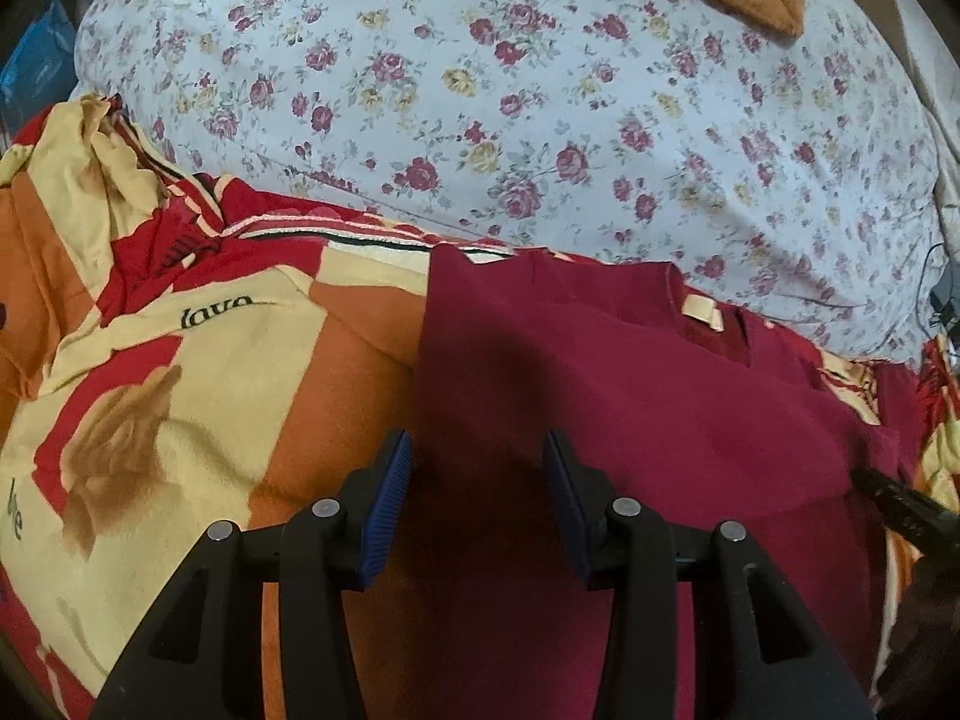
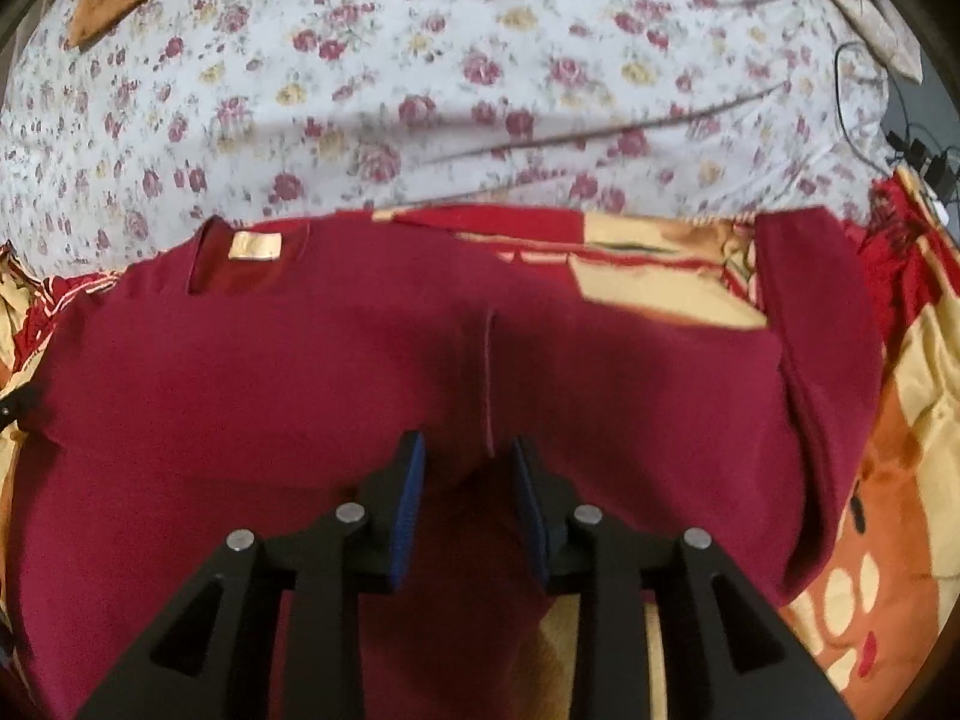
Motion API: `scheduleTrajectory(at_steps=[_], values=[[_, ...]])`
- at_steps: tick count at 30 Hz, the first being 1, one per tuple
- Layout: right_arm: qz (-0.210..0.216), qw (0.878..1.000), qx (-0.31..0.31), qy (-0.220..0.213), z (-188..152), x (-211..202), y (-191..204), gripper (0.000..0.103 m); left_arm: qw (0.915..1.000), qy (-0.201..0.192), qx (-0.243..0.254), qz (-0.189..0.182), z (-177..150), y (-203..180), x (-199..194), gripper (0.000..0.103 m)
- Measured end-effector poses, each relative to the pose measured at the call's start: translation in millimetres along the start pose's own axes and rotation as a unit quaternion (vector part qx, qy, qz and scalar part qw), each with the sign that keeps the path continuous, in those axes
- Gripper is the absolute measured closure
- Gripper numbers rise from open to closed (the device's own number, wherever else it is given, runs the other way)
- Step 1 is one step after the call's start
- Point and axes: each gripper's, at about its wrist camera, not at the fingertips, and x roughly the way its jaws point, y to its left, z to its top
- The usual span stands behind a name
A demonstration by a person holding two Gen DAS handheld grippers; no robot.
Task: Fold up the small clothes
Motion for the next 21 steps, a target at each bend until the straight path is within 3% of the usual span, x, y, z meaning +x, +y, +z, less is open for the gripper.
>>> scheduleTrajectory(at_steps=[4, 8, 10, 17, 21], values=[[0.015, 1.000, 0.020, -0.012, -5, -14, -9, 0.068, 0.9998, -0.005, -0.007, -0.017, -6, -10, -10, 0.069], [0.017, 0.999, 0.027, -0.030, -11, -33, -26, 0.053, 0.9992, -0.014, -0.013, -0.035, -11, -21, -19, 0.069], [0.016, 0.999, 0.034, -0.034, -12, -39, -40, 0.052, 0.9987, -0.018, -0.012, -0.047, -13, -28, -24, 0.069], [-0.043, 0.993, 0.097, -0.054, 0, -45, -123, 0.051, 0.9980, -0.013, 0.008, -0.061, -17, -51, -26, 0.069], [-0.093, 0.985, 0.134, -0.059, 28, -31, -173, 0.051, 0.9980, -0.002, 0.006, -0.063, -19, -56, -19, 0.069]])
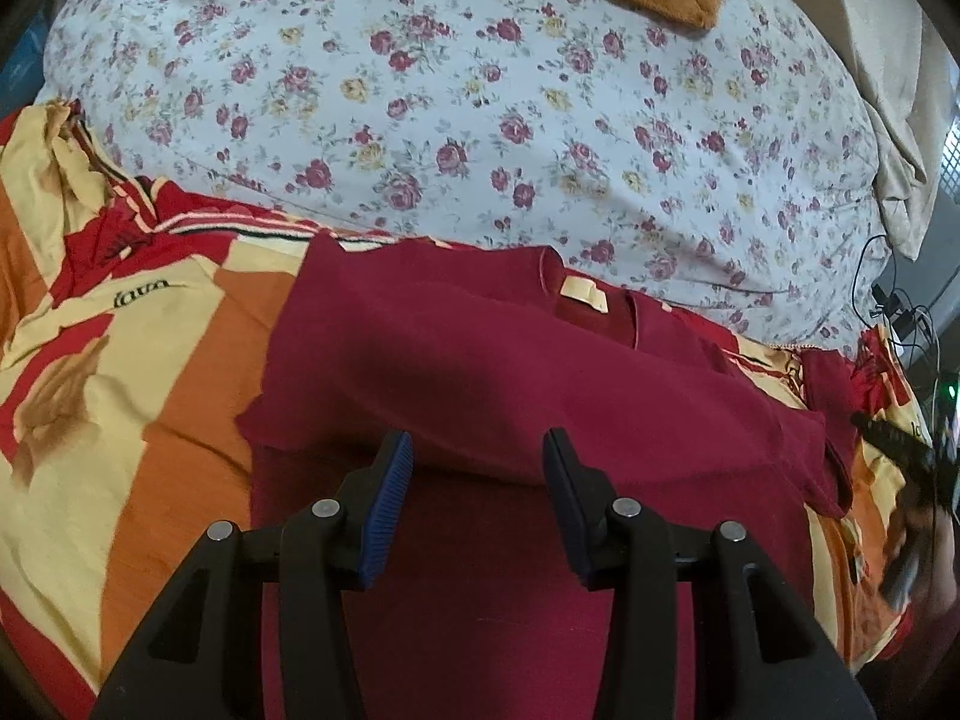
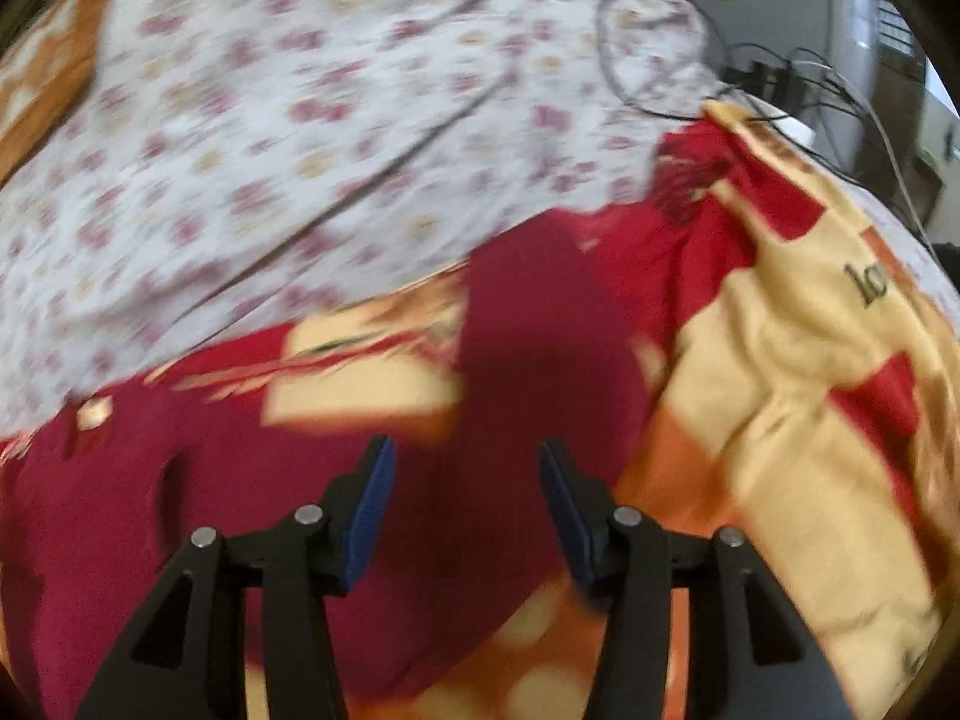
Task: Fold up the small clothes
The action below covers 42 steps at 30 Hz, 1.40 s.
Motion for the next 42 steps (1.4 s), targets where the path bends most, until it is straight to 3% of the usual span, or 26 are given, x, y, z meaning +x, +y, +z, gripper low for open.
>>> scheduleTrajectory(at_steps=[4, 7, 11, 13, 14, 15, 16, 20, 25, 29, 35, 37, 40, 42], values=[[-0.014, 1.000, -0.006, 0.007, 30, 32, -5, 0.051, 1.0000, 0.005, 0.001, 0.004, -3, 1, 5, 0.069], [0.007, 0.999, -0.015, 0.032, 43, 57, 5, 0.051, 0.9999, 0.008, -0.001, 0.014, -3, 6, 7, 0.069], [-0.032, 0.997, -0.026, 0.071, 49, 96, 11, 0.051, 0.9998, 0.015, -0.006, 0.013, 0, 13, 10, 0.069], [-0.046, 0.995, -0.025, 0.080, 50, 110, 9, 0.060, 0.9998, 0.016, -0.005, 0.014, 0, 14, 9, 0.069], [-0.048, 0.995, -0.025, 0.079, 50, 111, 7, 0.075, 0.9998, 0.015, -0.003, 0.015, 1, 13, 9, 0.069], [-0.034, 0.996, -0.019, 0.076, 51, 109, 4, 0.091, 0.9998, 0.014, -0.001, 0.016, 1, 13, 8, 0.069], [-0.013, 0.997, -0.006, 0.075, 52, 105, 1, 0.095, 0.9998, 0.013, -0.001, 0.017, 1, 13, 7, 0.069], [0.073, 0.994, 0.065, 0.047, 55, 67, -22, 0.095, 0.9998, 0.007, -0.010, 0.014, 4, 18, 2, 0.069], [0.135, 0.989, 0.053, 0.008, 62, 15, -17, 0.095, 0.9992, -0.002, -0.040, 0.003, 7, 24, -8, 0.069], [0.221, 0.975, 0.015, -0.004, 61, -27, 25, 0.095, 0.9989, -0.012, -0.046, 0.000, 7, 24, -16, 0.069], [0.328, 0.941, -0.080, 0.027, 26, -55, 143, 0.095, 0.9987, -0.011, -0.050, -0.008, 7, 24, -20, 0.069], [0.341, 0.933, -0.106, 0.052, 4, -48, 181, 0.095, 0.9987, -0.013, -0.048, -0.011, 7, 24, -22, 0.069], [0.318, 0.935, -0.143, 0.072, -30, -32, 219, 0.095, 0.9986, -0.012, -0.047, -0.019, 8, 21, -21, 0.069], [0.306, 0.933, -0.160, 0.101, -50, -18, 231, 0.083, 0.9990, -0.010, -0.036, -0.025, 9, 15, -20, 0.069]])
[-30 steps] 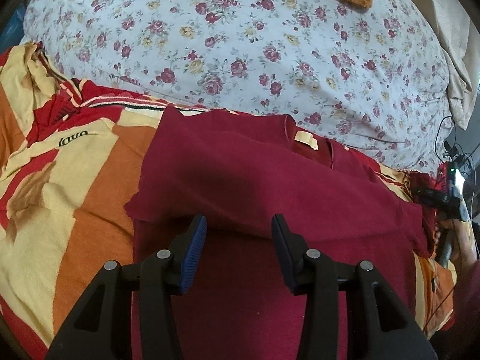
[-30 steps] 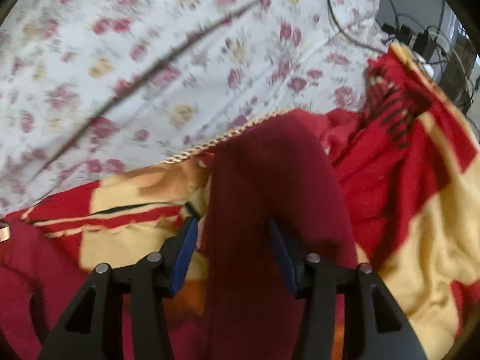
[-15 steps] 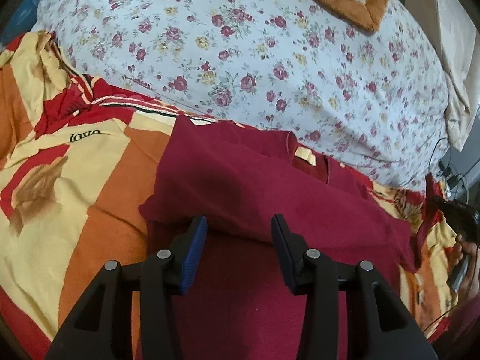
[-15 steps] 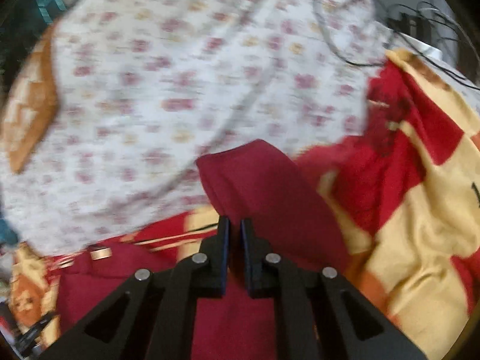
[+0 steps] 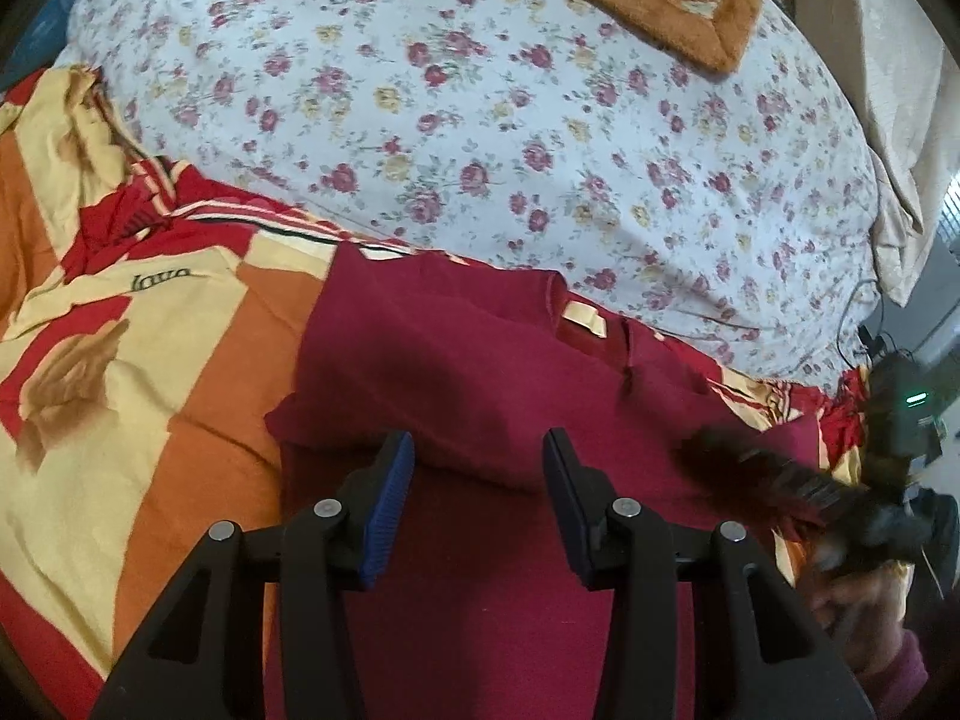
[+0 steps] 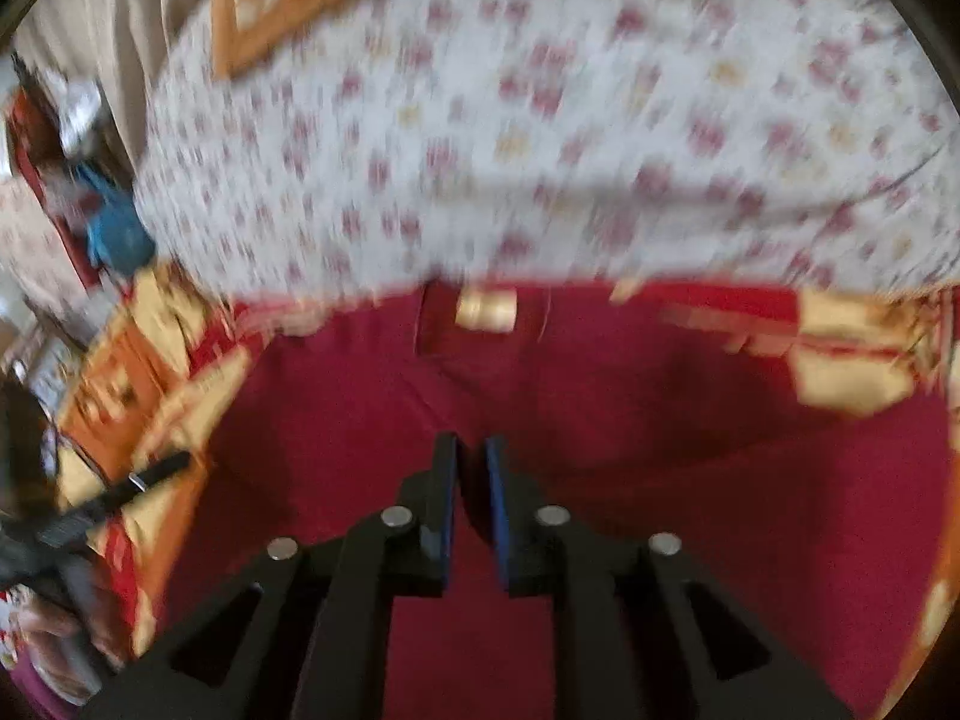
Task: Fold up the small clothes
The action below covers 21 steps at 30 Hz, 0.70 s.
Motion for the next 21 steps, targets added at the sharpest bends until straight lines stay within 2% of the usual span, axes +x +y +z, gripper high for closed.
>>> scheduleTrajectory(at_steps=[1, 2, 4, 6, 9, 15, 18, 21], values=[[-0.001, 0.999, 0.000, 0.034, -7, 14, 1, 0.080, 1.0000, 0.000, 0.006, -0.002, 0, -3, 1, 0.069], [-0.001, 0.999, -0.001, 0.050, -11, 18, 2, 0.075, 0.9999, 0.001, 0.014, -0.003, 0, -7, 2, 0.069], [-0.007, 0.999, -0.021, 0.038, -18, 6, 4, 0.072, 0.9997, 0.004, 0.024, -0.009, 0, -16, 6, 0.069], [-0.008, 0.999, -0.024, 0.033, -20, -9, 3, 0.060, 0.9994, 0.008, 0.029, -0.018, 0, -25, 11, 0.069], [-0.001, 1.000, -0.014, 0.003, -24, -49, -9, 0.049, 0.9988, 0.017, 0.032, -0.033, 2, -41, 21, 0.069], [-0.027, 0.999, 0.024, -0.028, -38, -107, -54, 0.046, 0.9953, 0.060, 0.042, -0.064, 5, -79, 64, 0.069], [-0.052, 0.997, 0.035, -0.048, -48, -128, -72, 0.043, 0.9940, 0.070, 0.061, -0.057, 5, -99, 85, 0.069], [-0.057, 0.996, 0.046, -0.059, -59, -142, -88, 0.042, 0.9924, 0.077, 0.080, -0.055, 2, -115, 102, 0.069]])
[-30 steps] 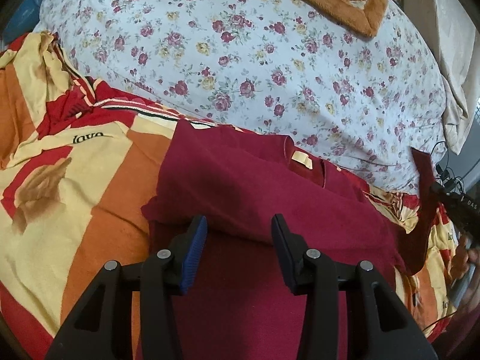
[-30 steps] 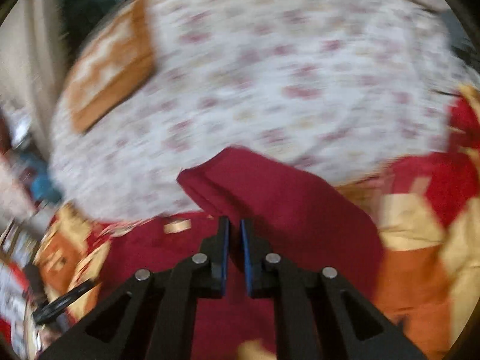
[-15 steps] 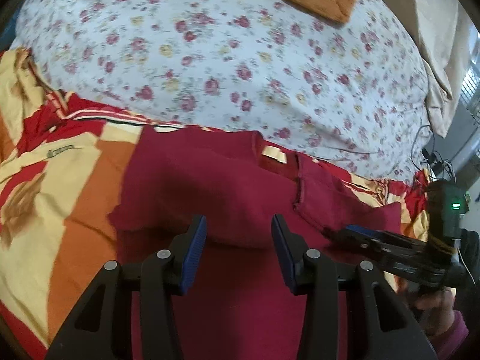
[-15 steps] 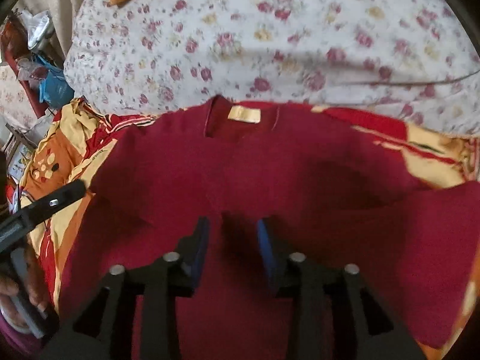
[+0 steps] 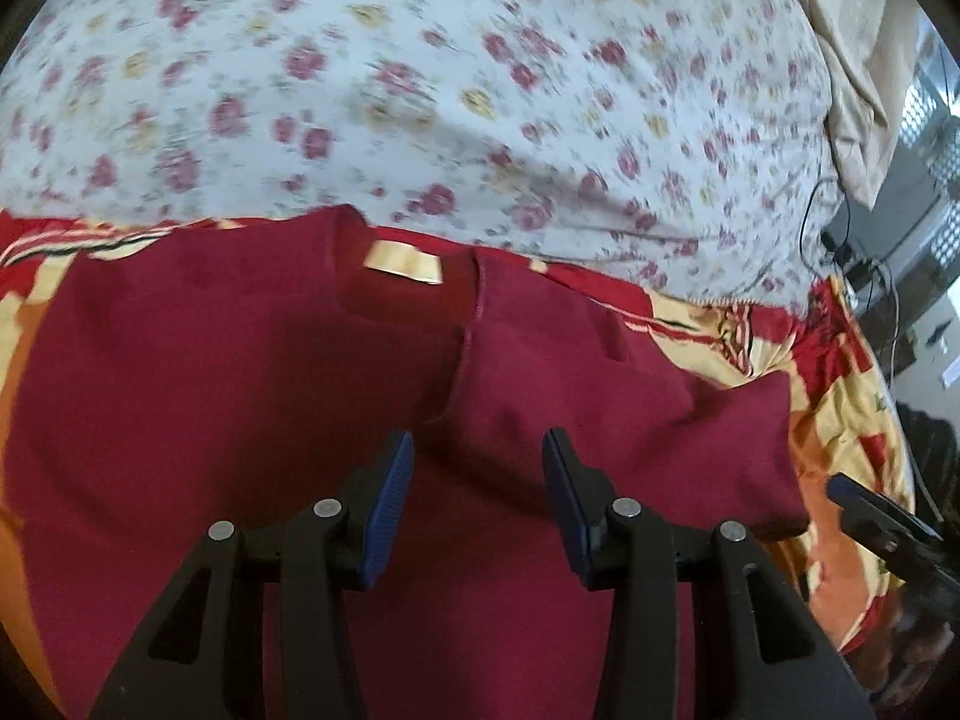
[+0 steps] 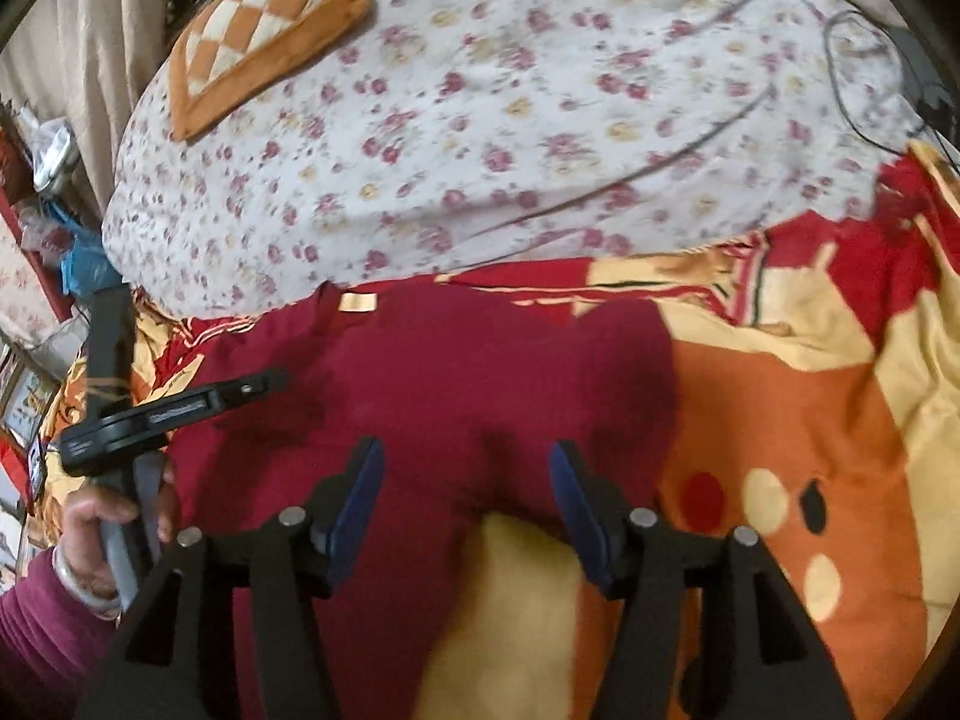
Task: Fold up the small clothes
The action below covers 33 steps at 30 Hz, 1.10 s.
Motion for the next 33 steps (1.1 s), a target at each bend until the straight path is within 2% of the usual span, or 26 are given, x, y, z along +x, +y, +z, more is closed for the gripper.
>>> scheduleTrajectory(at_steps=[3, 5, 6, 7, 11, 16, 19, 22, 23, 24, 25, 30, 33], values=[[-0.001, 1.000, 0.015, -0.001, -5, -1, -11, 0.042, 0.9999, 0.009, 0.000, -0.014, 4, -6, 16, 0.070], [-0.008, 1.000, 0.027, 0.001, -8, 2, -17, 0.041, 0.9995, 0.014, -0.006, -0.029, 7, -7, 25, 0.084], [-0.009, 0.999, 0.035, 0.002, -9, 3, -21, 0.041, 0.9991, 0.023, -0.008, -0.033, 8, -8, 29, 0.098], [-0.008, 0.999, 0.041, 0.003, -10, 5, -23, 0.041, 0.9989, 0.028, -0.009, -0.037, 9, -8, 32, 0.103], [-0.011, 0.999, 0.049, 0.000, -9, 5, -27, 0.041, 0.9992, 0.003, -0.004, -0.039, 12, -6, 20, 0.103], [-0.021, 0.999, 0.044, -0.015, -2, 1, -26, 0.040, 0.9959, -0.078, -0.019, -0.043, 30, 23, -36, 0.103], [-0.026, 0.998, 0.055, -0.015, 2, 4, -27, 0.039, 0.9958, -0.068, -0.021, -0.058, 39, 35, -45, 0.103], [-0.020, 0.998, 0.060, -0.015, 2, 7, -24, 0.039, 0.9975, -0.052, -0.010, -0.048, 34, 29, -37, 0.103], [-0.019, 0.998, 0.060, -0.015, 2, 7, -22, 0.038, 0.9985, -0.033, -0.002, -0.044, 31, 22, -28, 0.097], [-0.018, 0.998, 0.059, -0.014, 2, 7, -21, 0.037, 0.9989, -0.021, 0.004, -0.041, 27, 18, -21, 0.083], [-0.015, 0.998, 0.058, -0.013, 1, 8, -19, 0.037, 0.9993, -0.013, 0.008, -0.034, 24, 14, -14, 0.073], [-0.014, 0.999, 0.044, -0.008, -2, 7, -17, 0.036, 0.9978, 0.037, 0.008, 0.055, 7, 4, 24, 0.071], [-0.012, 0.999, 0.051, -0.012, -2, 6, -22, 0.035, 0.9979, 0.017, 0.011, 0.062, 3, -5, 28, 0.068]])
